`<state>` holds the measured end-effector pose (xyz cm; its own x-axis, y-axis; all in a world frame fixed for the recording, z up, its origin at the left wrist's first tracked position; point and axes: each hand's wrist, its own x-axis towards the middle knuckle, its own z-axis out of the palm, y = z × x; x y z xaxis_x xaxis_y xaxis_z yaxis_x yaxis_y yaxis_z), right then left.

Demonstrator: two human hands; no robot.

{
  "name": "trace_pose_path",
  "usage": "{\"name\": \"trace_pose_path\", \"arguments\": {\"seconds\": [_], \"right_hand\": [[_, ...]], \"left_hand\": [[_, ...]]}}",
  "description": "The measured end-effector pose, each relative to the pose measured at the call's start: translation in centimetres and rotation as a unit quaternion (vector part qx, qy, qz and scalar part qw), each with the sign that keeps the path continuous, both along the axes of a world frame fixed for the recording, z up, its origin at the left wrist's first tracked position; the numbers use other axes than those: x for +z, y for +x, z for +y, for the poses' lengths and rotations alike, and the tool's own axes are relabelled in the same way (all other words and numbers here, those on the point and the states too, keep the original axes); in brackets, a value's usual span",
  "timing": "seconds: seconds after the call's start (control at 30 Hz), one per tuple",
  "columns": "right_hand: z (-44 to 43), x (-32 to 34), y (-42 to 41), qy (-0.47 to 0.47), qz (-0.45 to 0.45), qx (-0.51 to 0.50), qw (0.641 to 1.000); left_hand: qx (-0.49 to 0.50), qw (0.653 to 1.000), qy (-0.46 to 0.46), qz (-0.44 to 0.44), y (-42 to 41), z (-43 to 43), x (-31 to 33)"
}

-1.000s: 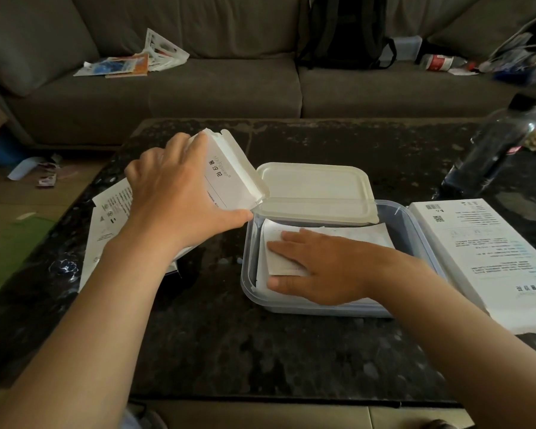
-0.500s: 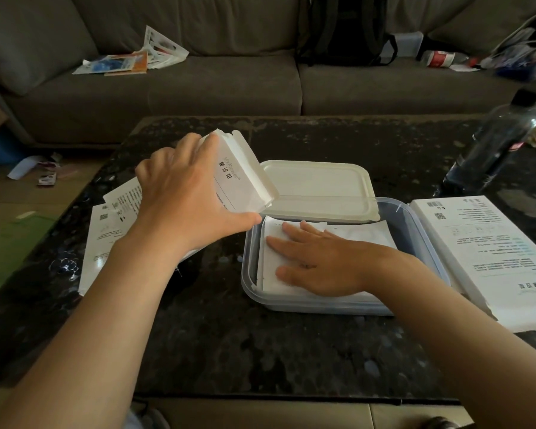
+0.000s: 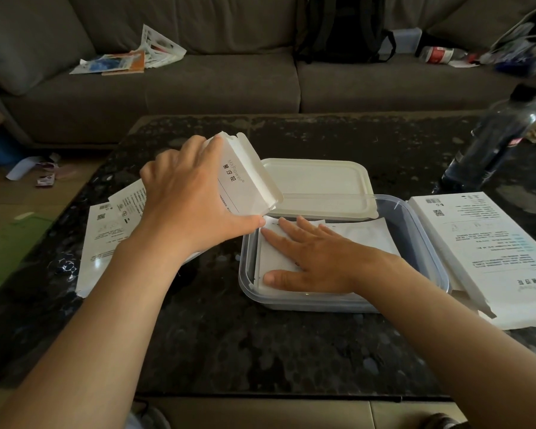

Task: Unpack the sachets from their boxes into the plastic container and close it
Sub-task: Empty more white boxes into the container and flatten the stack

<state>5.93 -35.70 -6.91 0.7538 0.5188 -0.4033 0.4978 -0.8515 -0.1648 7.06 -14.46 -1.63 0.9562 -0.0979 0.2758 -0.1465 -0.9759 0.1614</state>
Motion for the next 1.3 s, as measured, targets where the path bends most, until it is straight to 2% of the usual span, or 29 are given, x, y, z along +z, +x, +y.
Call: {"name": "trace_pose_path", "arguments": {"seconds": [0.23, 0.37, 0.53, 0.6, 0.67, 0.73, 0.83, 0.9, 1.0, 1.17, 1.3], "right_hand": [[-0.3, 1.1, 0.0, 0.048, 0.005, -0.025, 0.999], [-0.7, 1.8, -0.2, 0.028, 0.036, -0.015, 0.999], [-0.3, 1.0, -0.3, 0.021, 0.004, -0.008, 1.0], [-0.3, 1.5, -0.4, 0.045, 0.006, -0.032, 0.998], [-0.5, 2.6, -0.3, 0.112, -0.007, -0.092, 0.989], [-0.8, 4.4, 0.0, 0.204, -0.074, -0.146, 0.965], [-1.2, 7.1, 0.0, 0.352, -0.127, -0.24, 0.896], [-1.5, 8.0, -0.1, 0.451, -0.094, -0.28, 0.842], [-1.1, 8.2, -0.6, 0.549, 0.043, -0.293, 0.781], [-0.9, 7.8, -0.6, 0.561, 0.158, -0.285, 0.761], [-1.2, 7.8, -0.3, 0.568, 0.181, -0.298, 0.746]], "left_hand": [[0.0, 1.0, 0.003, -0.003, -0.2, -0.3, -0.2], [0.004, 1.0, 0.001, 0.001, -0.2, 0.0, 0.0], [-0.016, 1.0, -0.003, -0.002, -0.4, -0.4, 0.0], [-0.025, 1.0, -0.005, -0.005, -0.7, -0.5, 0.0], [-0.036, 0.999, -0.008, -0.006, -0.8, -0.5, 0.0], [-0.046, 0.999, -0.005, -0.007, -0.9, -0.7, 0.0], [-0.063, 0.998, 0.009, -0.016, -1.0, -1.3, 0.0], [-0.072, 0.997, 0.023, -0.028, -1.1, -1.9, -0.1], [-0.089, 0.994, 0.034, -0.058, -1.5, -2.7, -0.4], [-0.124, 0.986, 0.034, -0.111, -1.8, -3.8, -1.3], [-0.124, 0.985, 0.038, -0.114, -1.7, -3.8, -1.5]]}}
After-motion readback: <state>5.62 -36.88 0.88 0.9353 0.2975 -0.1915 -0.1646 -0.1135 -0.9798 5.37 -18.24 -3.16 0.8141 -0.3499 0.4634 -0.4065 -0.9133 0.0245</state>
